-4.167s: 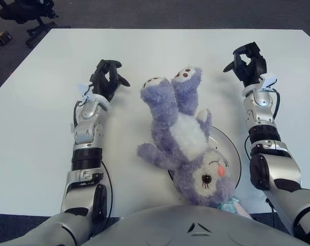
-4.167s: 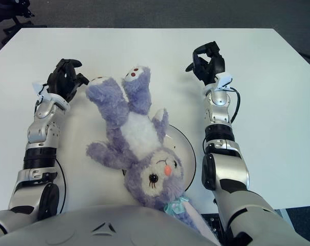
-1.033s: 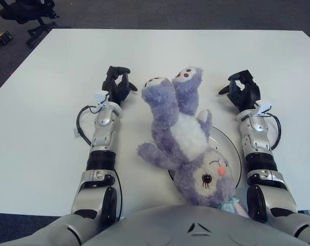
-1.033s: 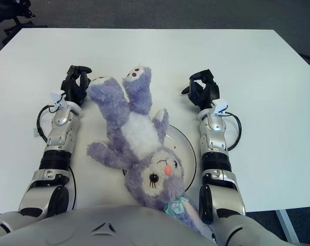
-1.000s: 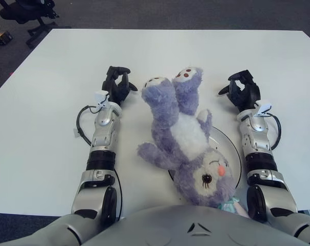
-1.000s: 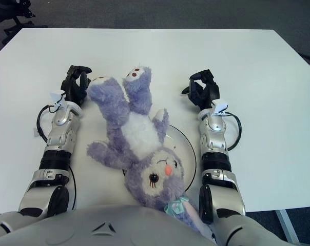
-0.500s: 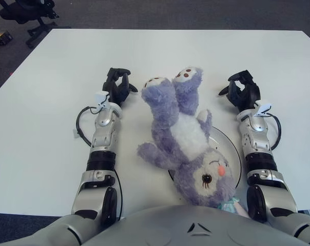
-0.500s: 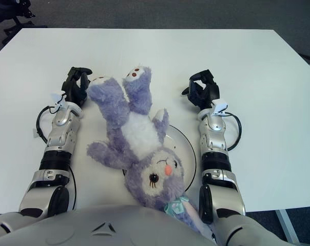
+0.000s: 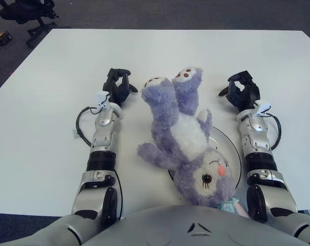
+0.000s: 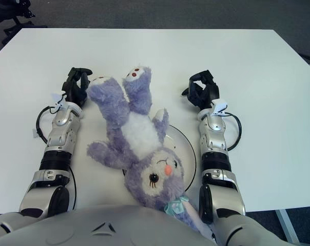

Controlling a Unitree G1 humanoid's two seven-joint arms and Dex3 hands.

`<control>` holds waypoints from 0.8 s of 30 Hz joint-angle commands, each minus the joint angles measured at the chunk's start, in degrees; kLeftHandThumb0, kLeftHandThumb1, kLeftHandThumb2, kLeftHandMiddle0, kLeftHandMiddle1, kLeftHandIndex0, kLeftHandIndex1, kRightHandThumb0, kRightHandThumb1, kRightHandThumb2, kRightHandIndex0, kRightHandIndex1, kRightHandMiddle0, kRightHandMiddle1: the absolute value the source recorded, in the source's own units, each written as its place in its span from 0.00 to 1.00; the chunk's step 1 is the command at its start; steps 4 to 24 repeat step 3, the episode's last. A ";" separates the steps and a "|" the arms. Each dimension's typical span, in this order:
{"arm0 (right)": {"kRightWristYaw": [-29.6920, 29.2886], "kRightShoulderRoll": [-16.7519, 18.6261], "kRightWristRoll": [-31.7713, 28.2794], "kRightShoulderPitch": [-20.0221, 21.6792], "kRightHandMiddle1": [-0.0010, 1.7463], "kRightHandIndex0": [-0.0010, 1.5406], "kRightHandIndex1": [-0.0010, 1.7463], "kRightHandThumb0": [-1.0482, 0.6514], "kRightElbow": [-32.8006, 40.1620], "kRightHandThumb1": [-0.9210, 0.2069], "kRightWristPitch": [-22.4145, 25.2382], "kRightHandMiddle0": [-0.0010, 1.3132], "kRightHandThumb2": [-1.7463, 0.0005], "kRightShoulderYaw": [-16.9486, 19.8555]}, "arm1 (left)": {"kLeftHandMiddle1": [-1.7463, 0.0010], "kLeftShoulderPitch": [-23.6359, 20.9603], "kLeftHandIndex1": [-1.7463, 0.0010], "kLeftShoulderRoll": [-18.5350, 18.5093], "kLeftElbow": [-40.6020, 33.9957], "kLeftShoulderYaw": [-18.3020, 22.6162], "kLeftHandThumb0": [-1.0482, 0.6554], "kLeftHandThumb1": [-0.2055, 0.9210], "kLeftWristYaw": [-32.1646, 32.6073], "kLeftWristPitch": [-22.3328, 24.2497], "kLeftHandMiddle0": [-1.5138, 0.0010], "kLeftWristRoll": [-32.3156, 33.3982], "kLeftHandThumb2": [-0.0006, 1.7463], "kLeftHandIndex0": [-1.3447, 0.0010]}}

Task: Put the doll into the plate.

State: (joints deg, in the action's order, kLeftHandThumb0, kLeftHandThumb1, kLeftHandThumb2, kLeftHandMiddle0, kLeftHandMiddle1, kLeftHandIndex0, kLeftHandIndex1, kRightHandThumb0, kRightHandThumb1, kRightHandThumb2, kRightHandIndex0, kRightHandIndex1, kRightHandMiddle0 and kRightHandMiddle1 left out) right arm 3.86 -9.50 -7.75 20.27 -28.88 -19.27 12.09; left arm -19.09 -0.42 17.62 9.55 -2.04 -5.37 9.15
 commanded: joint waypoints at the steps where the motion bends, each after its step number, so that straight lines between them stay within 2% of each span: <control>1: -0.29 0.22 0.11 -0.91 1.00 0.53 1.00 0.39 -0.81 0.22 1.00 0.27 0.52 0.12 | 0.00 0.68 0.00 0.02 -0.67 0.00 0.41 0.99 0.59 0.70 0.49 -0.01 0.29 0.84; 24: -0.30 0.17 0.13 -0.86 1.00 0.53 1.00 0.39 -0.88 0.22 1.04 0.27 0.52 0.12 | 0.00 0.72 0.00 0.04 -0.69 -0.03 0.41 0.99 0.58 0.85 0.49 -0.02 0.29 0.84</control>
